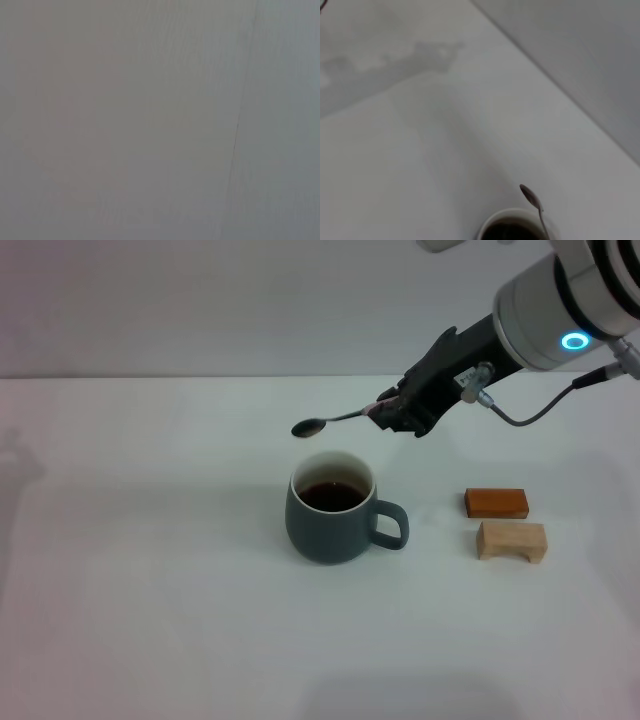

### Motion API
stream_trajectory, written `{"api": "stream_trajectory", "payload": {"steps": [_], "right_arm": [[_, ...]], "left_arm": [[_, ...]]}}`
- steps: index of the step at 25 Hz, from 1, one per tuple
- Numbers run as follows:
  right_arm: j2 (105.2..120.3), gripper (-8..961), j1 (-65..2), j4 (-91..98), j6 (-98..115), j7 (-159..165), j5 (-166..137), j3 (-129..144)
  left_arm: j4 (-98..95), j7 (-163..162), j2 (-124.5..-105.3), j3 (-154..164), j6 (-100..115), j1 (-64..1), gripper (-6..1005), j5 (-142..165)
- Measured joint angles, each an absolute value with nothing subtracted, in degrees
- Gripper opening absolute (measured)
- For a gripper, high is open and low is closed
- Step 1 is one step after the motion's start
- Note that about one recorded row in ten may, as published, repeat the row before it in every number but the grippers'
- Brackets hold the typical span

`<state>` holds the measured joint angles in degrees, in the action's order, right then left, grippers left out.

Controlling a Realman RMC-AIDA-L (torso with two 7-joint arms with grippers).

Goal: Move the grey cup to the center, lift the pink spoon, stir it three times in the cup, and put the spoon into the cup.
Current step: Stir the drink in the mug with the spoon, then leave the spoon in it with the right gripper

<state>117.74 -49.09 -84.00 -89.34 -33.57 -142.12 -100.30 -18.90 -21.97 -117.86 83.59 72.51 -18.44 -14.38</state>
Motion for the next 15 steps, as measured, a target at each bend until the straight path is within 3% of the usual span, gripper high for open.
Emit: {"api": "stream_trajectory", "payload": {"steps": [15], "right_arm": [[116.54,123,-59.1,-72.2,-95.0,-32.9,-142.2,-100.4]], "left_arm": [[-19.0,-22.4,-117.86,83.6,72.5,-18.5,-2,-14.4]]}}
